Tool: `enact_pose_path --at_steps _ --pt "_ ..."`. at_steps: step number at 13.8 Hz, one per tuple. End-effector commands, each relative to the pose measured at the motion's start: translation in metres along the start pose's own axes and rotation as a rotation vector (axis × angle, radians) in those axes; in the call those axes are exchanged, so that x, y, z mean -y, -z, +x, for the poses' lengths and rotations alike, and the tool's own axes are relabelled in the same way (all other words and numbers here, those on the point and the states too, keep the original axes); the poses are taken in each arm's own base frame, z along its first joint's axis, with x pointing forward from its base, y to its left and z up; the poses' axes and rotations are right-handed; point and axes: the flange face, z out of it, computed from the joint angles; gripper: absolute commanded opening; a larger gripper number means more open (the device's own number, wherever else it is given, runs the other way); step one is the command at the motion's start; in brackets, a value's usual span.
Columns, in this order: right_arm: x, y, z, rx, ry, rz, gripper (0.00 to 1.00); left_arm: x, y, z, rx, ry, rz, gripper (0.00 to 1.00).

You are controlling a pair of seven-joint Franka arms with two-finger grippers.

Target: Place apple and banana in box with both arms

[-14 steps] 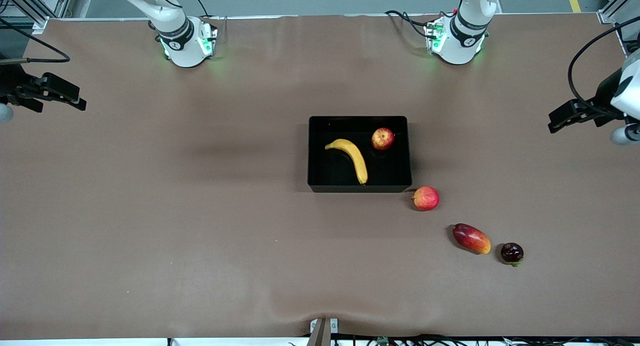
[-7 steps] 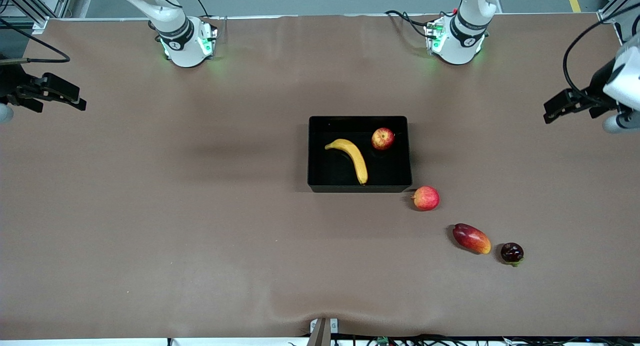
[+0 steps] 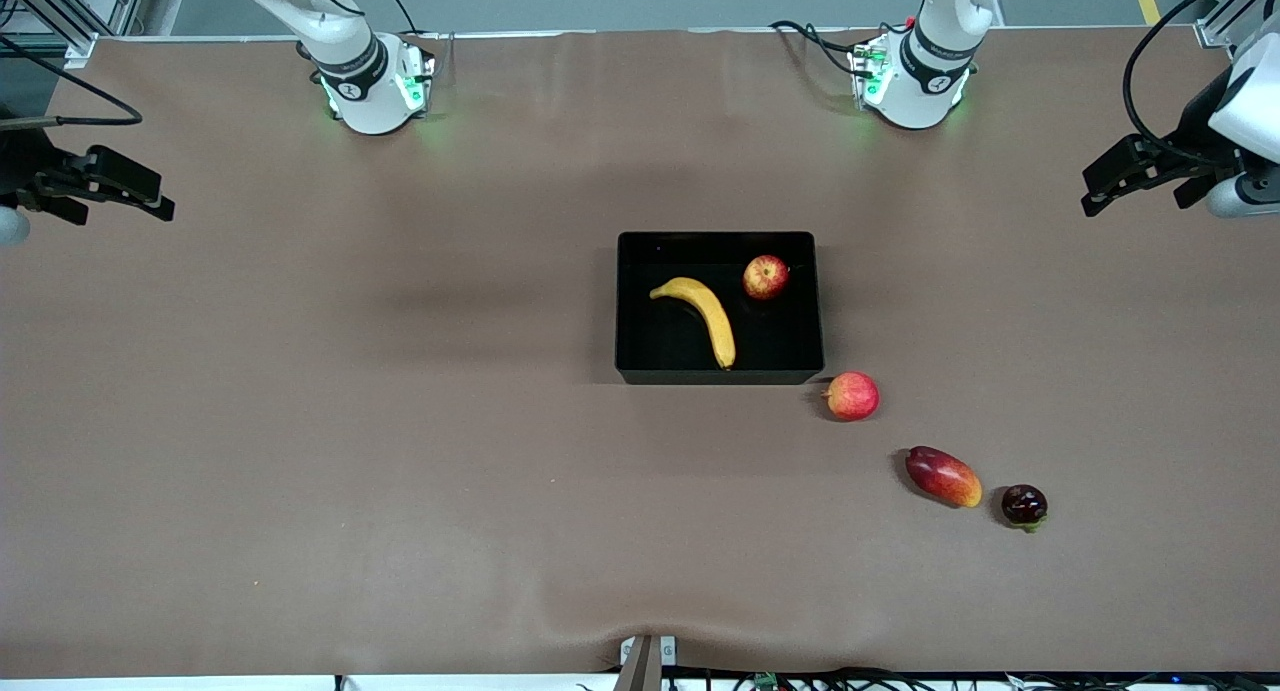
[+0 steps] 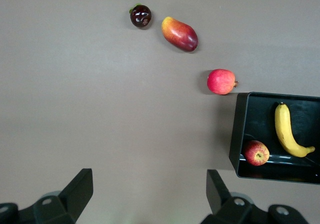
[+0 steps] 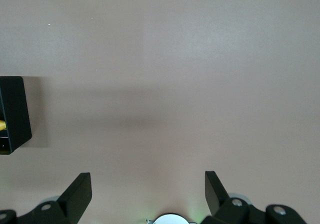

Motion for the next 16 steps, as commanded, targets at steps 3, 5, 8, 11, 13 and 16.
enact_pose_path --at_steps 3,5,8,11,13,16 --pt "0.011 0.002 0.001 0.000 0.019 0.014 1.00 0.002 0.008 0.002 -0.012 -0.013 -0.013 1.00" --pt "0.017 0.001 0.000 0.002 0.031 0.012 1.00 -0.002 0.006 0.001 -0.003 -0.020 -0.010 1.00" --pt "0.017 0.001 0.000 0.003 0.029 0.012 1.00 -0.001 0.005 -0.001 0.015 -0.019 -0.007 1.00" --pt "0.026 0.001 -0.001 0.003 0.046 -0.001 1.00 -0.001 0.008 -0.001 0.014 -0.016 -0.009 1.00" --pt "0.023 0.001 -0.001 0.003 0.041 -0.002 1.00 0.002 0.008 0.000 0.012 -0.002 -0.006 1.00" --pt "0.018 0.001 0.000 0.002 0.030 -0.001 1.00 0.004 0.009 -0.001 0.012 0.006 -0.007 1.00"
